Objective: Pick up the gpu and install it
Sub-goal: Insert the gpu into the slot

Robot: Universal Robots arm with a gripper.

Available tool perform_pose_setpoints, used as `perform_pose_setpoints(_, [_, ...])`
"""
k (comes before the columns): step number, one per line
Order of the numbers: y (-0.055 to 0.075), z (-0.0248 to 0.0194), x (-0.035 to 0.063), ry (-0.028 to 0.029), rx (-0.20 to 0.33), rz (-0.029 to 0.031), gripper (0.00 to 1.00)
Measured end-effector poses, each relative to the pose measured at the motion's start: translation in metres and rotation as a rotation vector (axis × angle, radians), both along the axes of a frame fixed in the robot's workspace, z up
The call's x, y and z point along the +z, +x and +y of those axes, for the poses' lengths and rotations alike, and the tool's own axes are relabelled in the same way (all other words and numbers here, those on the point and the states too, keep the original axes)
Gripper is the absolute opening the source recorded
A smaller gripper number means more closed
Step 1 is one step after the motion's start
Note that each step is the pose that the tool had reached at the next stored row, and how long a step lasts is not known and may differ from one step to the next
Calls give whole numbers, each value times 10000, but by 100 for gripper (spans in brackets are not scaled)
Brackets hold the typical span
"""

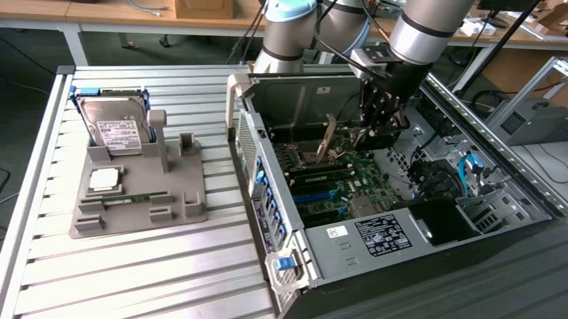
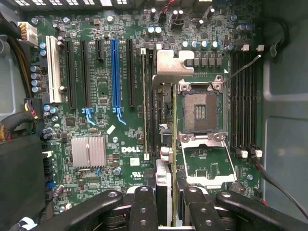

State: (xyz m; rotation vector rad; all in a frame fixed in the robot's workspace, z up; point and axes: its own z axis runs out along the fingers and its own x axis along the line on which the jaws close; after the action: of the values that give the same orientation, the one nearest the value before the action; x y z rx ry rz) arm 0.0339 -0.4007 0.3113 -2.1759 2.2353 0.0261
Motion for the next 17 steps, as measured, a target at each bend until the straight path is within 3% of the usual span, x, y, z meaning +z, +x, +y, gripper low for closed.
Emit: perform_pose_setpoints(17, [-26,-36,-12,0,6,0,27])
